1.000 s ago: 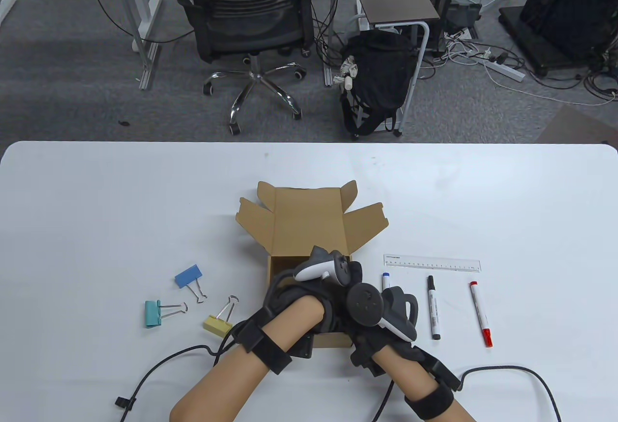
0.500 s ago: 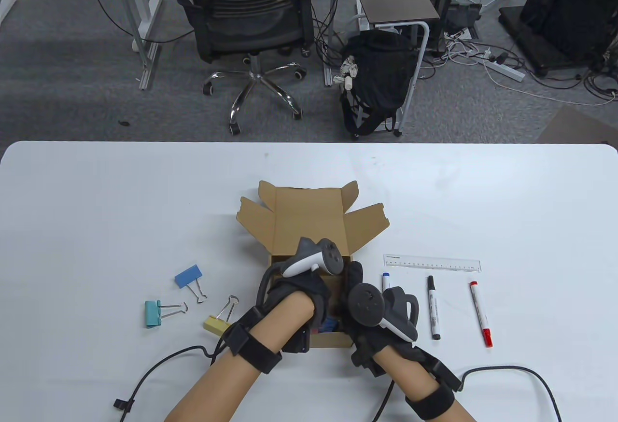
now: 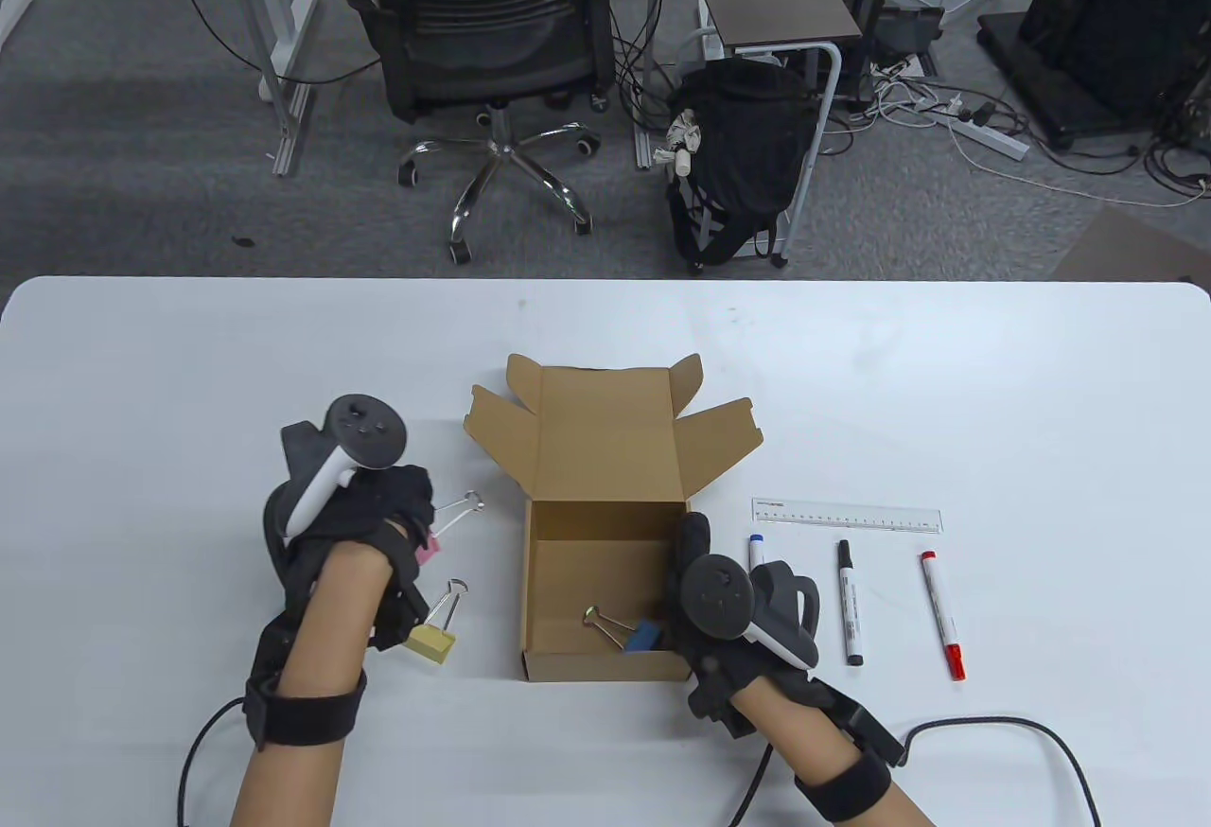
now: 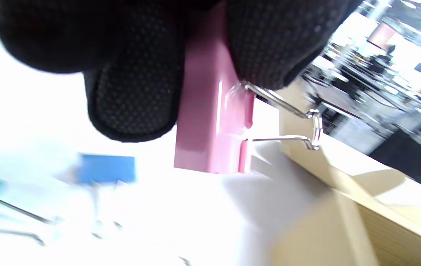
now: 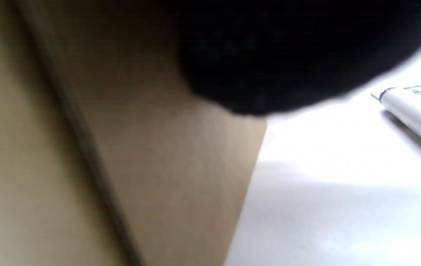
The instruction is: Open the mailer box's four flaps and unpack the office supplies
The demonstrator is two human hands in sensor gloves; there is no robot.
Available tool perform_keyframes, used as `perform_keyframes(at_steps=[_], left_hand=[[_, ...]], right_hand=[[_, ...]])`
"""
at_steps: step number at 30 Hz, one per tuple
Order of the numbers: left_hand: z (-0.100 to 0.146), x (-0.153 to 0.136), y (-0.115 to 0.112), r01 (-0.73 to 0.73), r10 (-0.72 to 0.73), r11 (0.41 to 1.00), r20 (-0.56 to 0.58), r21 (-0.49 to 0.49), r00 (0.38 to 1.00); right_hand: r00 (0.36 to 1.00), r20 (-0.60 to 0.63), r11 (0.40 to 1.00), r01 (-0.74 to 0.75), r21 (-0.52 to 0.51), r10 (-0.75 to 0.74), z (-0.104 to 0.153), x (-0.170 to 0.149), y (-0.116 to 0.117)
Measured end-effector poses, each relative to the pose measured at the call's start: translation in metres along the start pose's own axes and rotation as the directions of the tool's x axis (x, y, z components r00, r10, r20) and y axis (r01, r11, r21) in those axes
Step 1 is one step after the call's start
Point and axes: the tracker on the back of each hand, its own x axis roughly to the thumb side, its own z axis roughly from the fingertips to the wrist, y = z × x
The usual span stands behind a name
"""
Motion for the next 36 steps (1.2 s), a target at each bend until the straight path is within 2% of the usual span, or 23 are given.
perform_keyframes(at_steps=[5, 8, 12, 16, 19, 22, 26, 27, 30, 31, 36], left_hand=[[-0.044, -0.057, -0.001, -0.017, 0.032, 0.993, -0.120, 0.118, 0.992], [-0.070, -0.079, -0.008, -0.004, 0.024, 0.995, -0.193, 0.101, 0.981], [-0.097, -0.107, -0.016, -0.066, 0.085, 0.995, -0.280, 0.077, 0.956], [-0.106, -0.132, -0.021, -0.073, 0.094, 0.995, -0.350, 0.072, 0.932], [-0.096, -0.137, -0.009, -0.156, 0.189, 0.980, -0.325, 0.126, 0.927], [-0.075, -0.119, 0.015, -0.098, 0.145, 0.974, -0.229, 0.206, 0.963], [-0.034, -0.064, 0.035, -0.059, 0.071, 0.967, -0.040, 0.246, 0.997], [-0.020, -0.043, 0.036, -0.044, 0.034, 0.965, 0.041, 0.258, 0.999], [0.023, 0.018, 0.025, 0.033, -0.101, 0.957, 0.224, 0.289, 0.969], [0.030, 0.028, 0.022, 0.044, -0.119, 0.958, 0.251, 0.285, 0.961], [0.080, 0.109, -0.020, 0.177, -0.244, 0.964, 0.400, 0.196, 0.883]], right_hand=[[1.000, 0.001, 1.000, 0.007, -0.002, -0.007, 0.000, -0.001, 0.000], [1.000, 0.004, 1.000, 0.011, -0.001, -0.011, 0.000, -0.001, 0.000], [1.000, 0.007, 1.000, 0.018, -0.001, -0.018, 0.000, -0.001, 0.000], [1.000, 0.008, 1.000, 0.023, -0.002, -0.023, 0.000, -0.001, 0.000], [1.000, 0.009, 1.000, 0.025, -0.002, -0.025, 0.000, -0.002, 0.000], [1.000, 0.010, 1.000, 0.024, -0.002, -0.024, 0.000, -0.002, 0.000], [1.000, 0.007, 1.000, 0.021, -0.003, -0.021, 0.000, -0.002, 0.000], [1.000, 0.005, 1.000, 0.021, -0.003, -0.021, 0.000, -0.002, 0.000], [1.000, 0.001, 1.000, 0.017, -0.003, -0.017, 0.000, -0.002, 0.000], [1.000, 0.000, 1.000, 0.017, -0.003, -0.017, 0.000, -0.002, 0.000], [1.000, -0.007, 1.000, 0.006, -0.008, -0.006, 0.001, -0.001, 0.000]])
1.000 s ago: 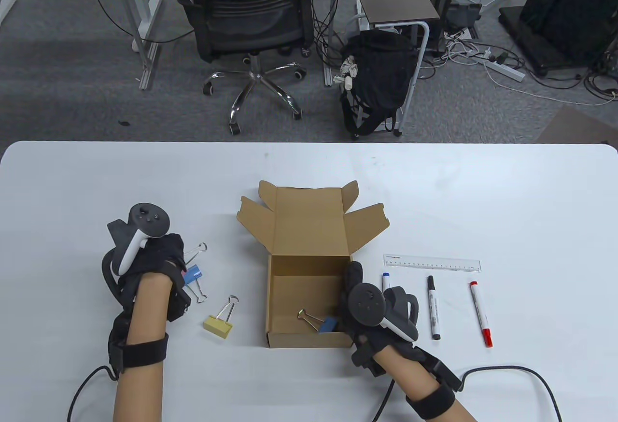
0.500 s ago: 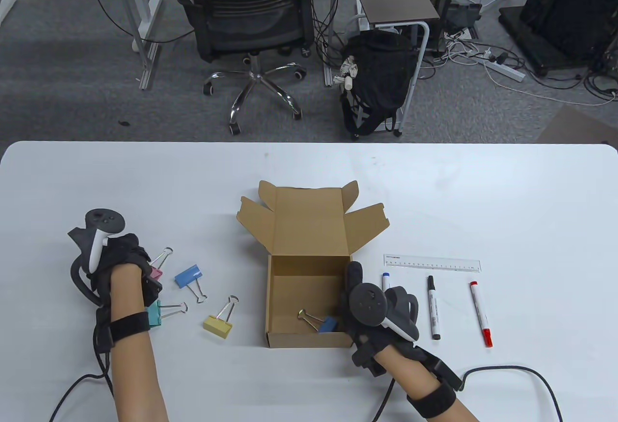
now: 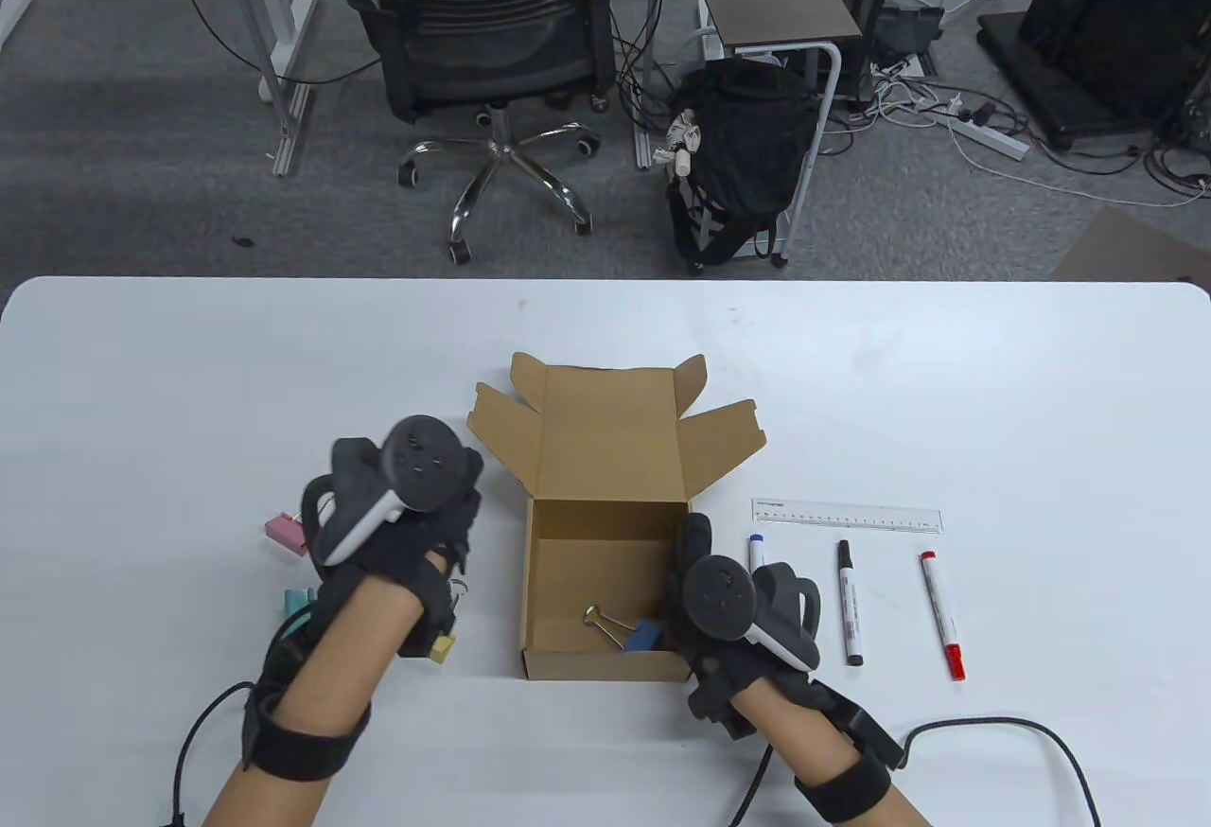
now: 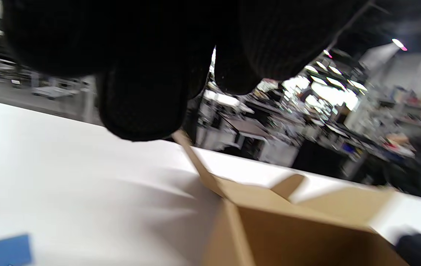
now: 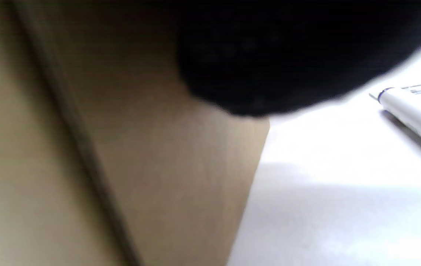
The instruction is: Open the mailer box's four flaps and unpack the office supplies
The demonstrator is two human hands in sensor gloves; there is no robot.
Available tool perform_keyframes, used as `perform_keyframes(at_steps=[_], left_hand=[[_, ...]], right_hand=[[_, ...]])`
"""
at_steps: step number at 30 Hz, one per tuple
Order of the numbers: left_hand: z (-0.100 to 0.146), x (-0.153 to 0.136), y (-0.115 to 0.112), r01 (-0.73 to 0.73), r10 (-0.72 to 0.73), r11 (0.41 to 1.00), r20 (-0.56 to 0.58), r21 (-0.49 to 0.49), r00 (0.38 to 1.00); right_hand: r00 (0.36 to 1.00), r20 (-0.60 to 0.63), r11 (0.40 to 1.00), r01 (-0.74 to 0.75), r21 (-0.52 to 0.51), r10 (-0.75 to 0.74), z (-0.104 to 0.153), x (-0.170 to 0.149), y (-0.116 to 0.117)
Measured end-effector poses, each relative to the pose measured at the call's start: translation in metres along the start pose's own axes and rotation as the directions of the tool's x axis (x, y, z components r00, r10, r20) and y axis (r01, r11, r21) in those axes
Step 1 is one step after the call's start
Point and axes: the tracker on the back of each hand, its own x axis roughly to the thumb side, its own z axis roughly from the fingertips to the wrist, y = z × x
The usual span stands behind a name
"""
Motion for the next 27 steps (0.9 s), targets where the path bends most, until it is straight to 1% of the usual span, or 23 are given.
perform_keyframes(at_steps=[1, 3, 4, 5, 6, 7, 8, 10, 11, 12, 13, 15, 16, 18, 19, 21, 23, 24, 26, 27], left_hand=[[-0.001, 0.019, -0.008, 0.015, -0.014, 1.000, 0.033, -0.021, 0.999], [-0.007, 0.041, -0.023, 0.031, -0.026, 0.997, 0.065, -0.074, 0.998], [-0.013, 0.052, -0.035, 0.041, -0.033, 0.990, 0.062, -0.135, 0.998], [-0.021, 0.060, -0.050, 0.056, -0.047, 0.974, 0.046, -0.220, 0.998], [-0.027, 0.064, -0.060, 0.066, -0.059, 0.957, 0.033, -0.281, 0.998], [-0.036, 0.068, -0.076, 0.076, -0.071, 0.928, 0.027, -0.365, 0.997], [-0.041, 0.071, -0.086, 0.083, -0.079, 0.913, 0.027, -0.399, 0.997], [-0.056, 0.076, -0.111, 0.152, -0.157, 0.892, 0.023, -0.426, 0.987], [-0.060, 0.076, -0.119, 0.157, -0.162, 0.869, 0.029, -0.469, 0.986], [-0.065, 0.077, -0.131, 0.128, -0.128, 0.824, 0.040, -0.552, 0.991], [-0.068, 0.077, -0.140, 0.095, -0.088, 0.788, 0.042, -0.609, 0.995], [-0.071, 0.078, -0.159, 0.028, -0.004, 0.675, 0.034, -0.737, 0.999], [-0.070, 0.079, -0.167, 0.011, 0.030, 0.608, 0.036, -0.794, 0.999], [-0.067, 0.082, -0.181, 0.007, 0.058, 0.499, 0.041, -0.867, 0.998], [-0.066, 0.084, -0.182, 0.055, 0.011, 0.480, 0.069, -0.875, 0.998], [-0.066, 0.084, -0.182, 0.038, 0.027, 0.504, 0.059, -0.863, 0.998], [-0.066, 0.082, -0.183, 0.038, 0.019, 0.482, 0.054, -0.875, 0.998], [-0.066, 0.082, -0.182, 0.035, 0.016, 0.487, 0.049, -0.873, 0.999], [-0.069, 0.081, -0.183, 0.042, -0.015, 0.524, 0.040, -0.851, 0.999], [-0.070, 0.080, -0.184, 0.044, -0.031, 0.522, 0.033, -0.852, 0.999]], right_hand=[[1.000, 0.001, 1.000, 0.000, 0.002, 0.000, 0.000, 0.000, 0.000], [1.000, 0.001, 1.000, 0.004, 0.001, -0.004, 0.000, 0.000, 0.000], [1.000, 0.002, 1.000, 0.006, 0.002, -0.006, 0.000, 0.000, 0.000], [1.000, 0.002, 1.000, 0.010, 0.002, -0.010, 0.000, -0.001, 0.000], [1.000, 0.003, 1.000, 0.013, 0.002, -0.013, 0.000, -0.001, 0.000], [1.000, 0.003, 1.000, 0.016, 0.001, -0.016, 0.000, -0.001, 0.000], [1.000, 0.004, 1.000, 0.018, 0.001, -0.018, 0.000, -0.001, 0.000], [1.000, 0.006, 1.000, 0.024, 0.004, -0.024, 0.000, -0.001, 0.000], [1.000, 0.007, 1.000, 0.027, 0.006, -0.027, 0.000, -0.002, 0.000], [1.000, 0.008, 1.000, 0.030, 0.009, -0.030, 0.000, -0.002, 0.000], [0.999, 0.009, 0.999, 0.033, 0.010, -0.033, 0.000, -0.002, 0.000], [0.999, 0.012, 0.999, 0.038, 0.012, -0.038, 0.000, -0.002, 0.001], [0.999, 0.013, 0.999, 0.040, 0.013, -0.040, 0.000, -0.002, 0.001], [0.999, 0.015, 0.999, 0.043, 0.014, -0.043, -0.001, -0.002, 0.001], [0.999, 0.017, 0.999, 0.043, 0.013, -0.043, -0.001, -0.002, 0.001], [0.999, 0.016, 0.999, 0.039, 0.014, -0.039, -0.001, -0.002, 0.001], [0.999, 0.016, 0.999, 0.041, 0.012, -0.041, -0.001, -0.003, 0.001], [0.999, 0.015, 0.999, 0.038, 0.013, -0.039, -0.001, -0.003, 0.001], [0.999, 0.013, 0.999, 0.036, 0.011, -0.036, -0.001, -0.003, 0.000], [0.999, 0.013, 0.999, 0.037, 0.010, -0.037, -0.001, -0.003, 0.001]])
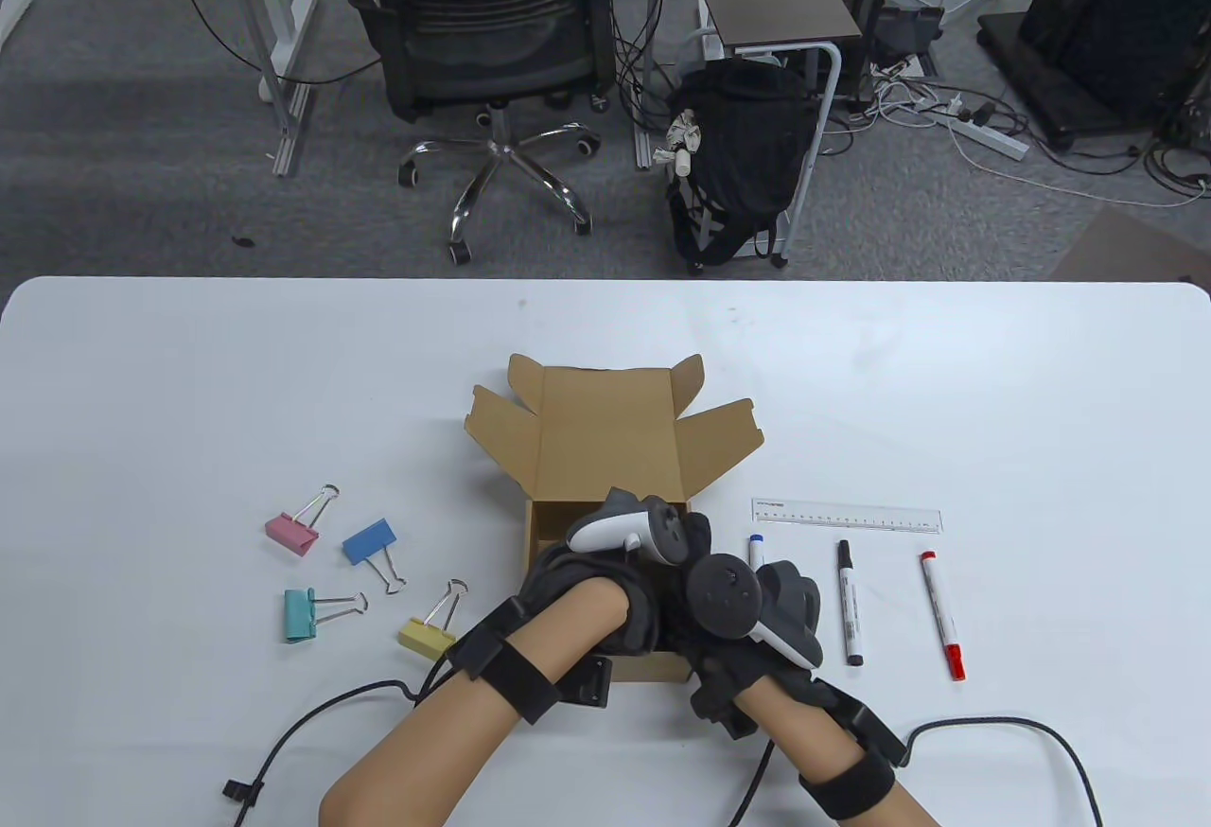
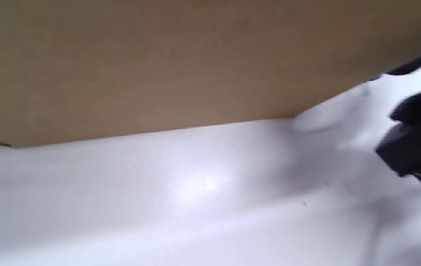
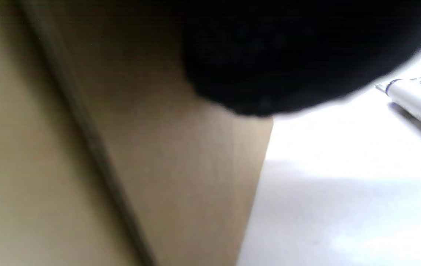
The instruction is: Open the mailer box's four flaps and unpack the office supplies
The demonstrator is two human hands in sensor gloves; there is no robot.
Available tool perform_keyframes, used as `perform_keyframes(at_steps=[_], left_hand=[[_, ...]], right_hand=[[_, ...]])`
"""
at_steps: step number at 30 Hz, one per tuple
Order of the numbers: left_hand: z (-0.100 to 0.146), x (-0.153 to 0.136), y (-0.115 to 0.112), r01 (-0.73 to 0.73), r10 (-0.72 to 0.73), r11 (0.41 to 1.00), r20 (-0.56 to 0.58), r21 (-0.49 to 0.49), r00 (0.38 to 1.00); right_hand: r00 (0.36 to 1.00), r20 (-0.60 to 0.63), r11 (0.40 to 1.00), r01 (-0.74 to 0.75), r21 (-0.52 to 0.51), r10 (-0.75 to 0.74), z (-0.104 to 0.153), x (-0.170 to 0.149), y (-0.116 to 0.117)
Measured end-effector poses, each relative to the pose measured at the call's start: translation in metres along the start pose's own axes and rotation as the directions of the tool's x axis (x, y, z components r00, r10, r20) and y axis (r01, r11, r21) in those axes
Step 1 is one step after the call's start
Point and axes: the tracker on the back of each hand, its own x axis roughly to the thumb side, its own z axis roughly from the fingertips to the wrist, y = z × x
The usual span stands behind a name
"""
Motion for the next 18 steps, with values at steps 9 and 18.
perform_keyframes(at_steps=[9, 18], left_hand=[[-0.0017, -0.0001, -0.0010, 0.035, -0.031, 0.999, -0.093, 0.040, 0.995], [0.0040, -0.0053, -0.0020, 0.077, -0.064, 0.989, -0.105, 0.123, 0.992]], right_hand=[[1.000, -0.005, 1.000, -0.004, -0.002, 0.004, -0.0001, -0.0001, 0.0000], [1.000, -0.006, 1.000, -0.007, -0.001, 0.007, -0.0002, 0.0001, 0.0001]])
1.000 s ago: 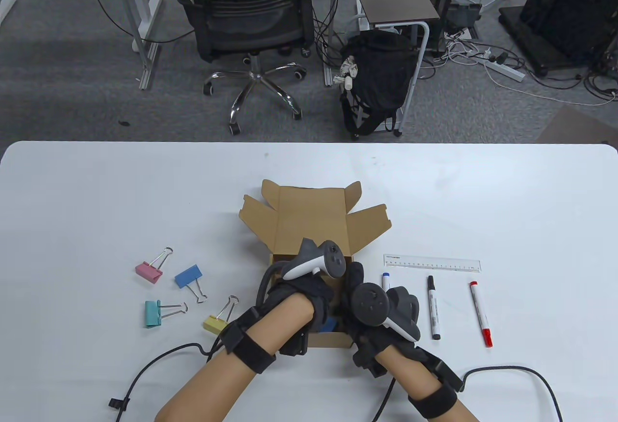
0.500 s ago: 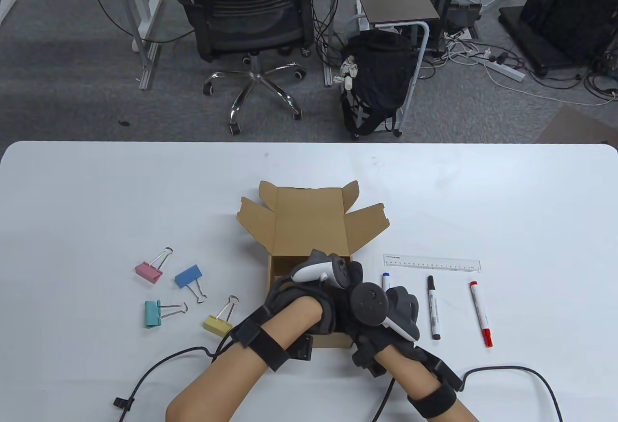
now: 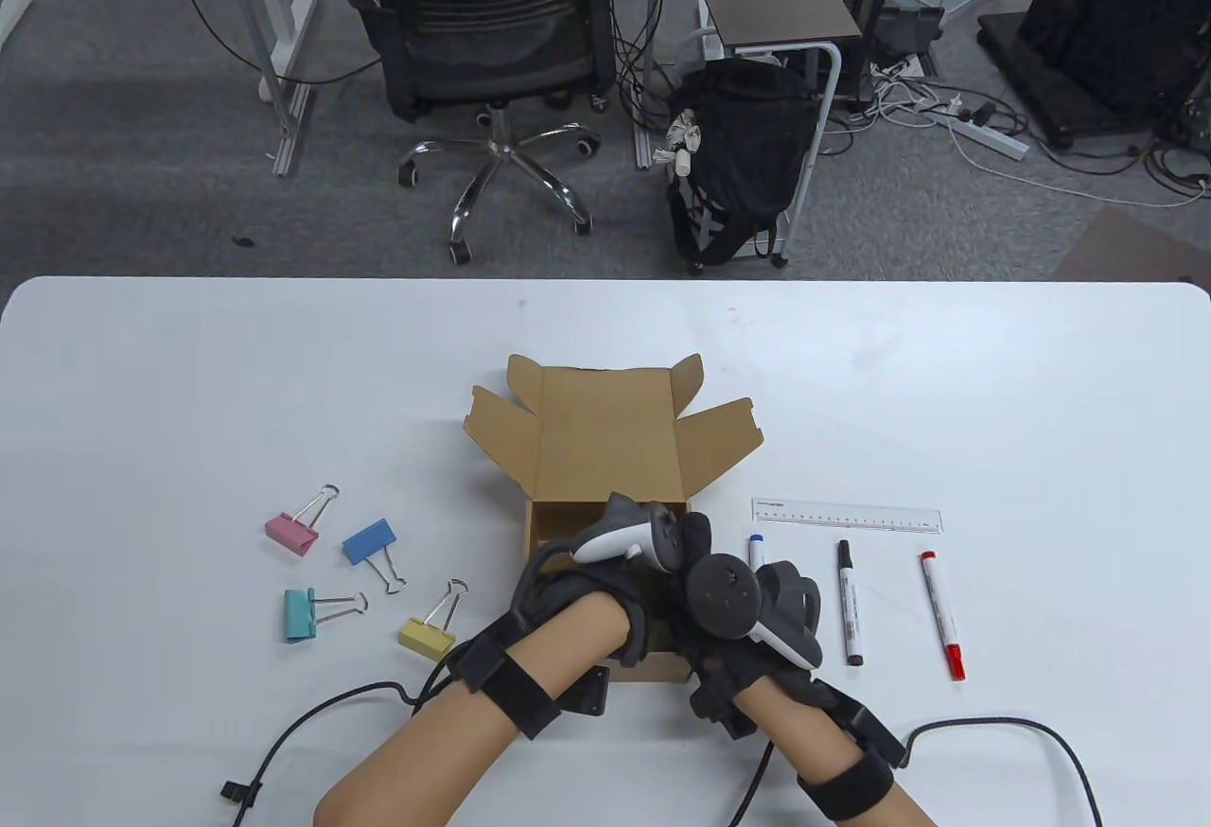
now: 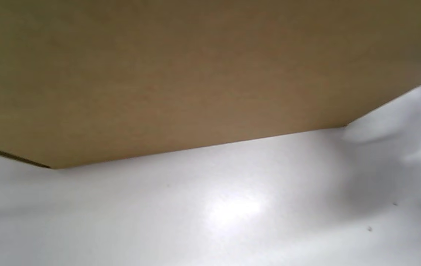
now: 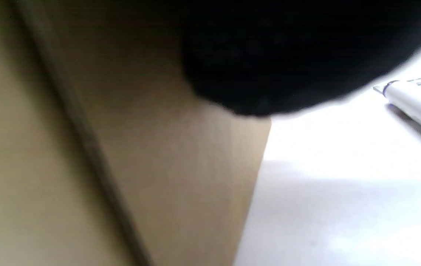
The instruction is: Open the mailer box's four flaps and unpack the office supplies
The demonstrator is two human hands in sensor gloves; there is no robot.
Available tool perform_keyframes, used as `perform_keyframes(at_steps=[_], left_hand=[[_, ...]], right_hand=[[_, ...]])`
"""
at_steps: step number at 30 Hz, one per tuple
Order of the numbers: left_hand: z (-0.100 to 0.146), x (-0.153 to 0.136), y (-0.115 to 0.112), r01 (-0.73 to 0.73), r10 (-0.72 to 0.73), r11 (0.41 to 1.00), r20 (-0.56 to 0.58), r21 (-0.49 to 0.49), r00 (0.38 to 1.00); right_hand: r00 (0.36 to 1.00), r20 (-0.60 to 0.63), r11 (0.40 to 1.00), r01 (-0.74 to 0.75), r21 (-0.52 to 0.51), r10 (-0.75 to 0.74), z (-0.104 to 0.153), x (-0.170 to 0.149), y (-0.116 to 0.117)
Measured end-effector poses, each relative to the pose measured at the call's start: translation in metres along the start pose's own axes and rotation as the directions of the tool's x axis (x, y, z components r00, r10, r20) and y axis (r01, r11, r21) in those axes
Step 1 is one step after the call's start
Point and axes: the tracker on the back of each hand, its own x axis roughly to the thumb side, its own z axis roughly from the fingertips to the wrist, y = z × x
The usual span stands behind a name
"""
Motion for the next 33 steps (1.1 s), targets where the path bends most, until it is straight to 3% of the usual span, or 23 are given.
perform_keyframes(at_steps=[7, 17, 23, 26, 30, 33], left_hand=[[-0.001, -0.004, -0.003, -0.029, 0.033, 0.997, 0.066, -0.067, 0.997], [0.003, -0.009, 0.004, 0.072, -0.069, 0.995, -0.041, 0.065, 0.997], [0.004, -0.004, 0.003, 0.146, -0.143, 0.987, -0.054, 0.071, 0.988], [0.009, -0.006, 0.006, 0.167, -0.158, 0.977, -0.071, 0.136, 0.985], [0.009, -0.012, 0.004, 0.141, -0.140, 0.987, -0.020, 0.074, 0.990], [0.011, -0.012, 0.006, 0.144, -0.153, 0.978, 0.051, 0.153, 0.987]], right_hand=[[1.000, 0.001, 1.000, 0.001, 0.001, -0.001, 0.000, 0.000, 0.000], [0.999, 0.000, 0.999, -0.038, -0.007, 0.038, -0.001, 0.008, 0.002], [0.999, 0.003, 0.999, -0.035, -0.009, 0.035, -0.001, 0.008, 0.002], [0.999, 0.002, 0.999, -0.053, -0.002, 0.053, 0.000, 0.008, 0.001], [0.998, 0.002, 0.998, -0.056, 0.004, 0.056, 0.000, 0.009, 0.001], [0.998, 0.001, 0.998, -0.062, 0.004, 0.062, 0.000, 0.010, 0.001]])
